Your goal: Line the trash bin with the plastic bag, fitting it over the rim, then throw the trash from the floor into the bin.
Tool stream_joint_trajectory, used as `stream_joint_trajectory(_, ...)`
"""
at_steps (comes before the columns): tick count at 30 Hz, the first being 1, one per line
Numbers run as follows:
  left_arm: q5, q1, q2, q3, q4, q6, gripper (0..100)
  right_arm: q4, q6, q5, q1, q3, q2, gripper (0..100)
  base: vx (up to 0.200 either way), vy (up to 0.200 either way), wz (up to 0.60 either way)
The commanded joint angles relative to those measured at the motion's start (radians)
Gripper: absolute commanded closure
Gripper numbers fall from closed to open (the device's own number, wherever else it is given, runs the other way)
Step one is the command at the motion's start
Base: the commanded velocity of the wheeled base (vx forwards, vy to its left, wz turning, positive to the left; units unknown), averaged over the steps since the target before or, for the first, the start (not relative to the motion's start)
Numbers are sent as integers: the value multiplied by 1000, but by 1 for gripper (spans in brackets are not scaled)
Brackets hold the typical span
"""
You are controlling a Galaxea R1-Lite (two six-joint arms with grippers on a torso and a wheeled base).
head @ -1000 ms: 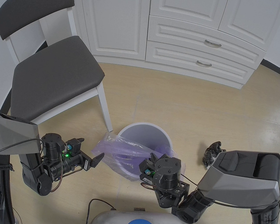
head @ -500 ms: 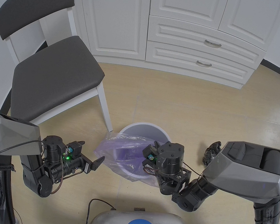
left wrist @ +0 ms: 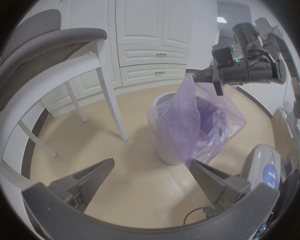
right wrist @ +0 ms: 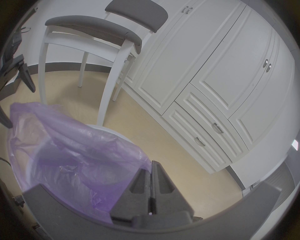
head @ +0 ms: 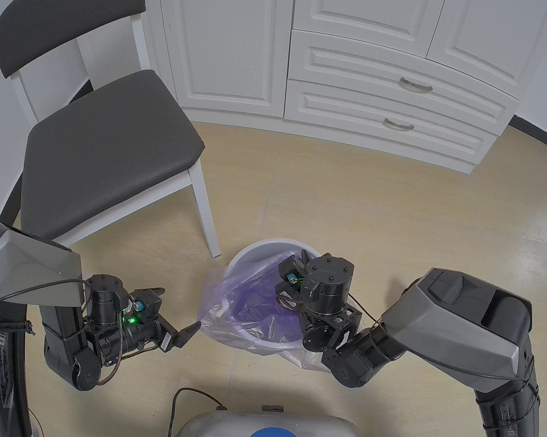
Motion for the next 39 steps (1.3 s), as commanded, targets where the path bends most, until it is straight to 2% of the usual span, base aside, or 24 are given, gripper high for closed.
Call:
stream_joint_trajectory(1, -1, 6, 20, 10, 0, 5, 0, -1, 0, 0, -3, -24, 34, 100, 0, 0, 0)
stream_joint_trajectory(7, -7, 49, 55, -11, -6, 37, 0, 0, -2, 0, -6, -59, 51, 100, 0, 0, 0)
stream_joint_trajectory(17, -110, 67, 3, -4, -14, 11, 0, 26, -2, 0, -11, -91, 42, 100, 0, 0, 0)
stream_joint_trajectory(21, -261, 69, -29, 23, -14, -23, 0, 26, 0, 0, 4, -73, 57, 100, 0, 0, 0)
stream_joint_trajectory(24, -321, 81, -66, 42, -15, -41, 0, 26, 0, 0, 6, -82, 69, 100, 0, 0, 0)
stream_joint_trajectory(31, -327, 112, -126, 49, -14, -40, 0, 56, -2, 1, -11, -111, 45, 100, 0, 0, 0)
stream_joint_trajectory(39, -323, 112, -135, 47, -15, -37, 0, 122, 0, 26, -19, -265, 72, 100, 0, 0, 0)
